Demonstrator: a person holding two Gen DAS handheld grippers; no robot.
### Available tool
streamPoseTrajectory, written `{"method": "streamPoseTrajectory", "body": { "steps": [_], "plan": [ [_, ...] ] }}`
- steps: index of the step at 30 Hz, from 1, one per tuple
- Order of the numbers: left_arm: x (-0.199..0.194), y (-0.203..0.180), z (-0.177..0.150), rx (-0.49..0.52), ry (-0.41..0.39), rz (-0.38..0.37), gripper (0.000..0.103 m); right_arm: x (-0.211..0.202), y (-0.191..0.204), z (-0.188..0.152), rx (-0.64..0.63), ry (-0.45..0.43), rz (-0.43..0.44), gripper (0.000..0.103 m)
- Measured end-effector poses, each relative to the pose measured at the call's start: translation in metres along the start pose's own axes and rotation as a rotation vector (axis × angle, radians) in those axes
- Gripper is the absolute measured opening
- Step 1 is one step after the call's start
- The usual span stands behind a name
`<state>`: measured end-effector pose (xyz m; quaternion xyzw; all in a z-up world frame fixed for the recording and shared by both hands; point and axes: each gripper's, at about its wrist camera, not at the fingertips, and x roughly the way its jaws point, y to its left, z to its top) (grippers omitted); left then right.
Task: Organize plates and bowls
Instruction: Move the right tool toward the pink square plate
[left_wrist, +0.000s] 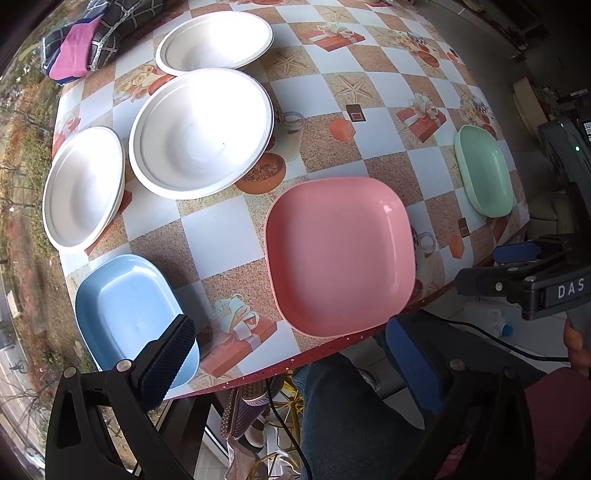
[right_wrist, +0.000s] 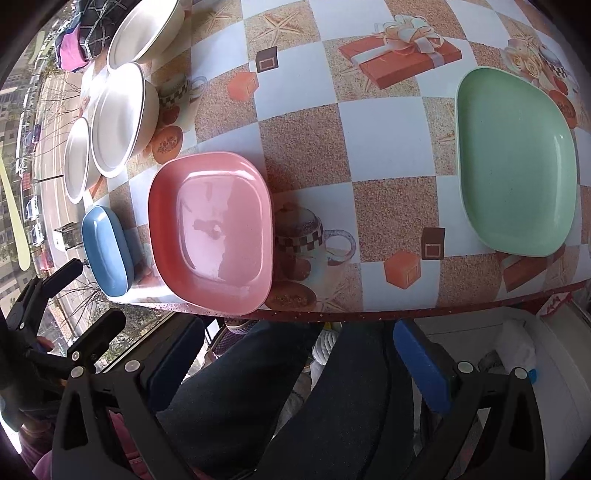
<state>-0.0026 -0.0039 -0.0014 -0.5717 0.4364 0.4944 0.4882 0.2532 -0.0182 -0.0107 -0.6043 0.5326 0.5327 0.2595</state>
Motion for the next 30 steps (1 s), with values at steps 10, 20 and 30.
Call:
{"method": "streamPoseTrajectory", "body": {
  "steps": [10,20,30],
  "plan": [
    [0.005,-0.001,-0.006,-0.003,-0.001,0.003,0.103,0.001,0.0,0.001,0.002,0.021,0.001,0.103],
    [0.012,0.003,-0.008,-0.011,0.044,-0.032,0.103,0.012,-0.003,-0.001,0.016,0.05,0.0,0.103],
    [0.022,0.01,-0.011,-0.028,0.07,-0.038,0.103,0.023,-0.005,-0.002,0.011,0.076,-0.017,0.103]
  ]
}}
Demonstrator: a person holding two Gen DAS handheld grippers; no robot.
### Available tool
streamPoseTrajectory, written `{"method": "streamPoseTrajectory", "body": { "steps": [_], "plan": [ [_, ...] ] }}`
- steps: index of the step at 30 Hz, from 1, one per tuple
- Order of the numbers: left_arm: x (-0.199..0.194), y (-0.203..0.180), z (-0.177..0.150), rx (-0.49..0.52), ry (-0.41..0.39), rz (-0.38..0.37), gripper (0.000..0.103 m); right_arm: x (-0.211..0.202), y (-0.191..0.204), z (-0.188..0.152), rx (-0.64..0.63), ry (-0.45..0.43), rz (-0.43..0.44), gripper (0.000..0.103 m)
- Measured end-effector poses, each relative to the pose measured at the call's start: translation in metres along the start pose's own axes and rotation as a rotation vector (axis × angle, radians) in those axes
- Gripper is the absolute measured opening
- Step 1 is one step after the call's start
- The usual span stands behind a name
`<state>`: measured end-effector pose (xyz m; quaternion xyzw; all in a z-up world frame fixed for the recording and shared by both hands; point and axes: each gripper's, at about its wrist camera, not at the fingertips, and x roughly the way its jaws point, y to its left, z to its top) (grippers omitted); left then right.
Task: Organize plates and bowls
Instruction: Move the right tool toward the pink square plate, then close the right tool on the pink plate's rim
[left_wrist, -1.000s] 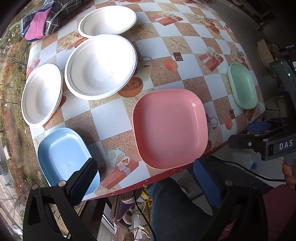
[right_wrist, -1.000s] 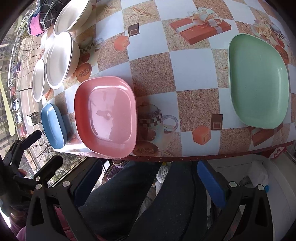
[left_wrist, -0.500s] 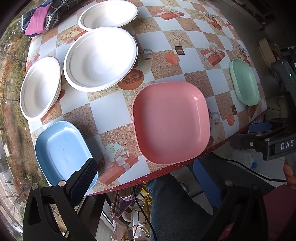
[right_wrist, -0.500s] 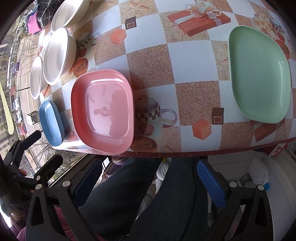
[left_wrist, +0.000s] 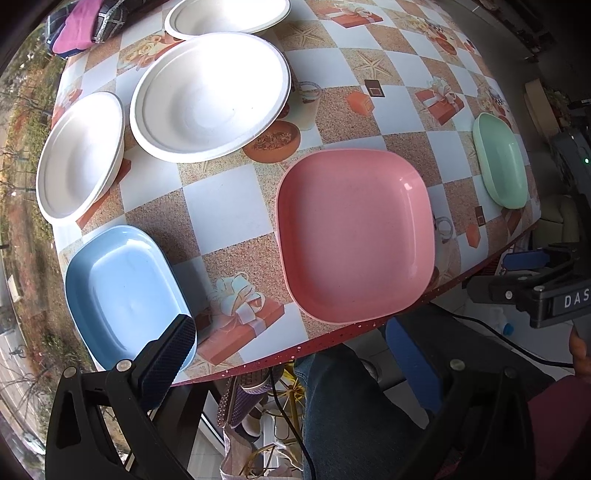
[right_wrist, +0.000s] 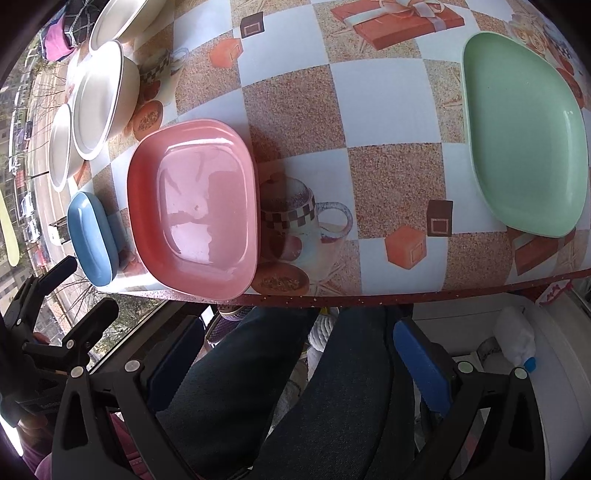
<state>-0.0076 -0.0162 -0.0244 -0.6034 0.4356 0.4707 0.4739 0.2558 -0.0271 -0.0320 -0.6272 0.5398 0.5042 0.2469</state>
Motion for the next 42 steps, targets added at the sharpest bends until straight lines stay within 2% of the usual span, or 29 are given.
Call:
{"method": "streamPoseTrajectory", "body": {
  "steps": [24,33,39,42],
  "plan": [
    [0.009,0.0,0.0,-0.001,0.009,0.035,0.103,0.008,-0.004,0.004,0.009,0.008,-0.024,0.103],
    [0.012,-0.003,0.007,0.003,-0.039,0.072,0.103,0.011,0.001,0.009,0.013,-0.099,-0.04,0.103],
    [0.031,0.001,0.015,-0.004,-0.069,0.071,0.103,0.014,0.003,0.023,0.018,-0.184,-0.129,0.103],
    [0.042,0.006,0.018,-0.034,-0.078,0.073,0.103,0.017,0.002,0.032,0.04,-0.21,-0.142,0.103]
  ]
}}
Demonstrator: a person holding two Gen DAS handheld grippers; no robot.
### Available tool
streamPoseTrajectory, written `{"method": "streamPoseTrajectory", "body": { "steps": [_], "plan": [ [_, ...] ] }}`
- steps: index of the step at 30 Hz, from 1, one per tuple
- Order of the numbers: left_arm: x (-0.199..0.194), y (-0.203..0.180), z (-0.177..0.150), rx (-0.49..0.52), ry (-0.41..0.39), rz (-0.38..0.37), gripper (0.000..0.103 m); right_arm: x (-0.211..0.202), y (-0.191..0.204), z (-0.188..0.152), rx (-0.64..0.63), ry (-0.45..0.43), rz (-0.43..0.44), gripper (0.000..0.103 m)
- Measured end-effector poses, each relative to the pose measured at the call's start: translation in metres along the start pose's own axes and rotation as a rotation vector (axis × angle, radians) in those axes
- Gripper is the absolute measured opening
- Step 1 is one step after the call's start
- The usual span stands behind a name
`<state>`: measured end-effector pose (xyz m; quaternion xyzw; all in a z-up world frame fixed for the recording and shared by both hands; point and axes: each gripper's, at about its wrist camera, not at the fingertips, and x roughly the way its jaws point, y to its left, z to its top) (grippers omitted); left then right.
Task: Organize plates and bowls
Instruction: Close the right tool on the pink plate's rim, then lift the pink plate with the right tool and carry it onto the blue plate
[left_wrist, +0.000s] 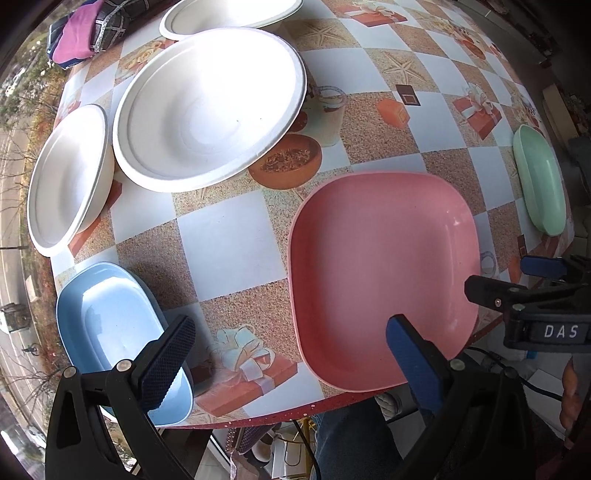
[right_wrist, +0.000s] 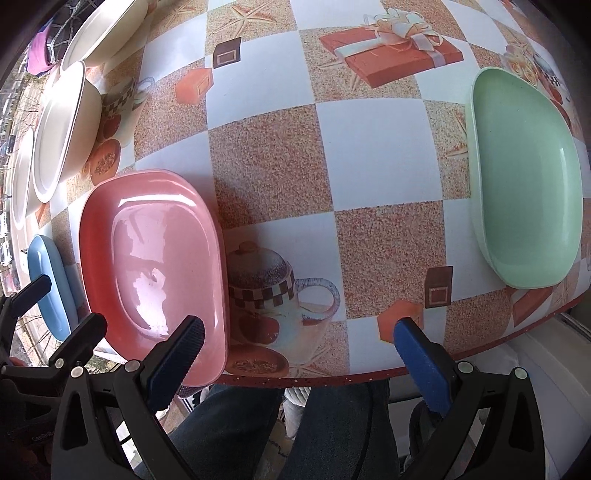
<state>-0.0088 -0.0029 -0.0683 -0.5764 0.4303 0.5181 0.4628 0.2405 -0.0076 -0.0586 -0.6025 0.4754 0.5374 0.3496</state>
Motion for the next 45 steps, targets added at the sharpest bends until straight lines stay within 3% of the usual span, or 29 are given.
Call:
{"method": "streamPoseTrajectory", "body": {
  "steps": [5,14,20,27,33,36,40,42,45],
  "plan": [
    [0.011,0.009,0.002,-0.02,-0.013,0.029,0.103,0.012,0.008,0.006,0.002,0.002,0.005,0.103],
    [0.044,0.015,0.017,-0.07,-0.021,-0.001,0.103,0.02,0.015,0.009,-0.073,-0.034,-0.09,0.103],
    [0.064,0.032,0.026,-0.118,0.022,-0.008,0.103,0.018,0.014,0.005,-0.078,-0.052,-0.087,0.103],
    [0.071,0.041,0.027,-0.137,0.001,-0.014,0.103,0.013,0.009,-0.001,-0.074,-0.052,-0.089,0.103],
    [0.068,0.042,0.029,-0.122,0.016,0.004,0.098,0.012,0.013,0.017,-0.062,-0.016,-0.089,0.102],
    [0.06,0.028,0.032,-0.064,0.001,0.009,0.085,0.005,0.024,0.016,-0.079,-0.026,-0.085,0.088],
    [0.06,0.022,0.041,-0.04,-0.001,-0.004,0.07,-0.002,0.045,0.01,-0.171,-0.037,-0.068,0.049],
    [0.06,0.015,0.041,-0.027,-0.004,-0.01,0.057,-0.001,0.051,0.008,-0.187,-0.023,-0.011,0.027],
    [0.061,0.01,0.04,-0.022,-0.005,-0.004,0.052,0.001,0.054,0.006,-0.18,-0.001,0.005,0.023]
  ]
}}
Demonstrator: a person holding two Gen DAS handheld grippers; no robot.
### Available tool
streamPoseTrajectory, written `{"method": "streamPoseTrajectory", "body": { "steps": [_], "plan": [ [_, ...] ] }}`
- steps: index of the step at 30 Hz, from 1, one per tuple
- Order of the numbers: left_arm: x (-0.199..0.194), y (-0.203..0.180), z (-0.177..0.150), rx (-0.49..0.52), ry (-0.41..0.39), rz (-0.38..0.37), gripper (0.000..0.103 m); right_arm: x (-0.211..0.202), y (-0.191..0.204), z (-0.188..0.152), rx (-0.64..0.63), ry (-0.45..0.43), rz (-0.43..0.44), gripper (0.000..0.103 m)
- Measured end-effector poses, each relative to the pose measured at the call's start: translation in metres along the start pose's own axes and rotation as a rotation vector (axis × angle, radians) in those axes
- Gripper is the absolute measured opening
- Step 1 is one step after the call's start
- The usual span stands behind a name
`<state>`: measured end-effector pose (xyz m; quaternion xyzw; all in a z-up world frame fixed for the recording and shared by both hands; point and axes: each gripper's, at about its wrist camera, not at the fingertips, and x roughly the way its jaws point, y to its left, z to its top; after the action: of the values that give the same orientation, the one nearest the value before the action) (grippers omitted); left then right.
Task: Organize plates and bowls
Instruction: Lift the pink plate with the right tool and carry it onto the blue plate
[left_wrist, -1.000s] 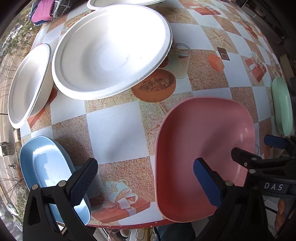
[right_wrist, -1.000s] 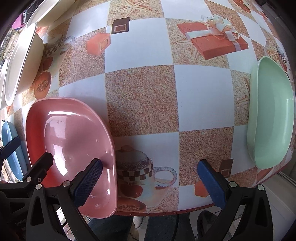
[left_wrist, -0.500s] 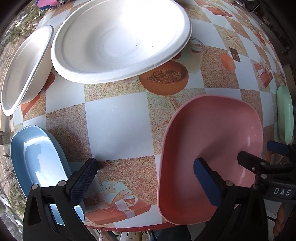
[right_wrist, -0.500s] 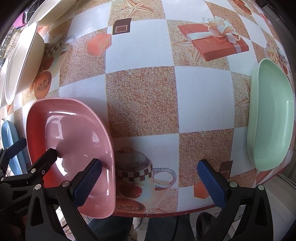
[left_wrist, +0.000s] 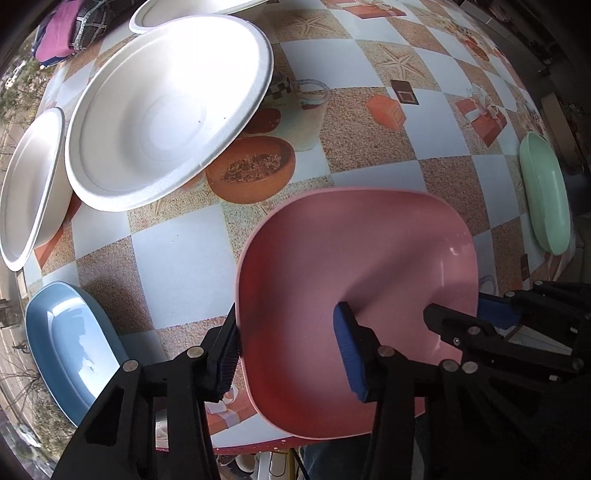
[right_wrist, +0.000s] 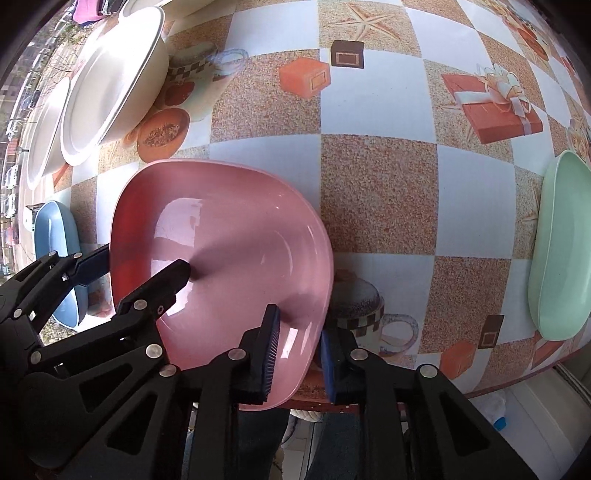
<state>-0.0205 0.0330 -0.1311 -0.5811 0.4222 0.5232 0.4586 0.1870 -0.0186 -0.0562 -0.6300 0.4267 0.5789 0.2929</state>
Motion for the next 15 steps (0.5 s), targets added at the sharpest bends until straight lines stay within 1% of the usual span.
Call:
{"method": "streamPoseTrajectory", "body": {
  "steps": [3,4,8,9,11,13,15],
  "plan": [
    [0.003,0.01,-0.003,-0.028,-0.001,0.007,0.052,0.003,0.005,0.002,0.014,0.022,0.048,0.023],
    [0.0,0.014,-0.009,-0.042,-0.002,0.014,0.052,0.004,0.01,0.004,0.011,0.027,0.056,0.023],
    [0.004,0.044,-0.011,-0.103,-0.006,0.017,0.052,0.008,0.042,0.01,-0.063,0.032,0.051,0.023],
    [0.003,0.042,-0.02,-0.115,-0.006,0.02,0.052,0.009,0.049,0.011,-0.075,0.031,0.053,0.023],
    [0.005,0.055,-0.018,-0.13,-0.005,0.017,0.052,0.009,0.06,0.014,-0.087,0.028,0.057,0.023],
    [0.008,0.059,-0.016,-0.129,-0.009,0.018,0.052,0.009,0.065,0.016,-0.095,0.029,0.056,0.023],
    [0.015,0.062,-0.019,-0.124,-0.018,0.022,0.052,0.008,0.061,0.013,-0.096,0.028,0.057,0.023]
  ]
}}
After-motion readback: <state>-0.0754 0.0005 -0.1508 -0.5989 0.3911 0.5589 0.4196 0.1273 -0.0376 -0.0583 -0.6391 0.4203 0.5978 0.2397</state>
